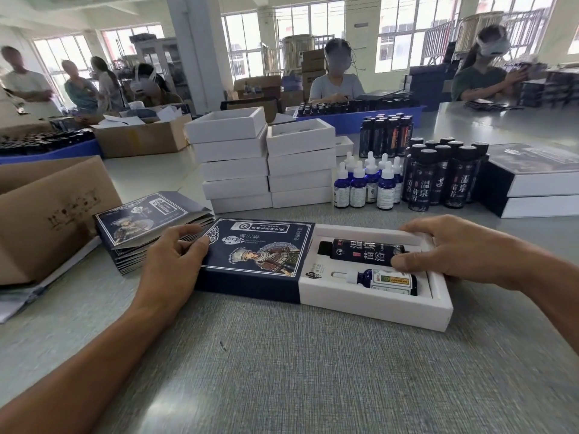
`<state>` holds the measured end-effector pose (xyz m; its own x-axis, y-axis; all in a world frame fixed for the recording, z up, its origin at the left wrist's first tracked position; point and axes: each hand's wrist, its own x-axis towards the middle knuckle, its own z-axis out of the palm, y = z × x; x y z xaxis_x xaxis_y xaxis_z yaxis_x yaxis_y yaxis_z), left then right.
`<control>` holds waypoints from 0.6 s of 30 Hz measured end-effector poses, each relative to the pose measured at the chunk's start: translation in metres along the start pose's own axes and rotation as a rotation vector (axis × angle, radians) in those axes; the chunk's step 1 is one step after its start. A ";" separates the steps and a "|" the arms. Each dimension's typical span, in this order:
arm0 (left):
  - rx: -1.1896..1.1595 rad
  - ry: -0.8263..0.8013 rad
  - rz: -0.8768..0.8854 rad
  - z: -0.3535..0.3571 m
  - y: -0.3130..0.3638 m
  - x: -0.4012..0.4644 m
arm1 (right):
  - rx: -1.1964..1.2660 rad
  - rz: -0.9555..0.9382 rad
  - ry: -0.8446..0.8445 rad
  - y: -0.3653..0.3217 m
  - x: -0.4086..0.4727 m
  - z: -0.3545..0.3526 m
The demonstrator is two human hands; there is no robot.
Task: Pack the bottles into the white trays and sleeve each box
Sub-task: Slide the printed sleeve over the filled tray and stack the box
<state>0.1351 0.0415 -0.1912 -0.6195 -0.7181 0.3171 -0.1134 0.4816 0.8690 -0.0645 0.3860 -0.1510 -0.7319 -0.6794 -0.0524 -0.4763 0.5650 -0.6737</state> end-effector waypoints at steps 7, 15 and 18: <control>0.067 0.012 -0.013 0.002 0.000 0.004 | 0.006 0.019 0.005 -0.001 0.001 0.004; 0.165 -0.040 -0.001 0.005 0.001 0.010 | -0.019 0.013 -0.023 -0.004 -0.001 0.003; 0.189 -0.052 0.001 0.006 0.002 0.010 | -0.015 0.009 -0.021 -0.006 -0.002 0.003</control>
<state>0.1243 0.0380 -0.1886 -0.6583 -0.6930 0.2938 -0.2536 0.5716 0.7803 -0.0586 0.3831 -0.1490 -0.7257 -0.6840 -0.0741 -0.4770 0.5778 -0.6623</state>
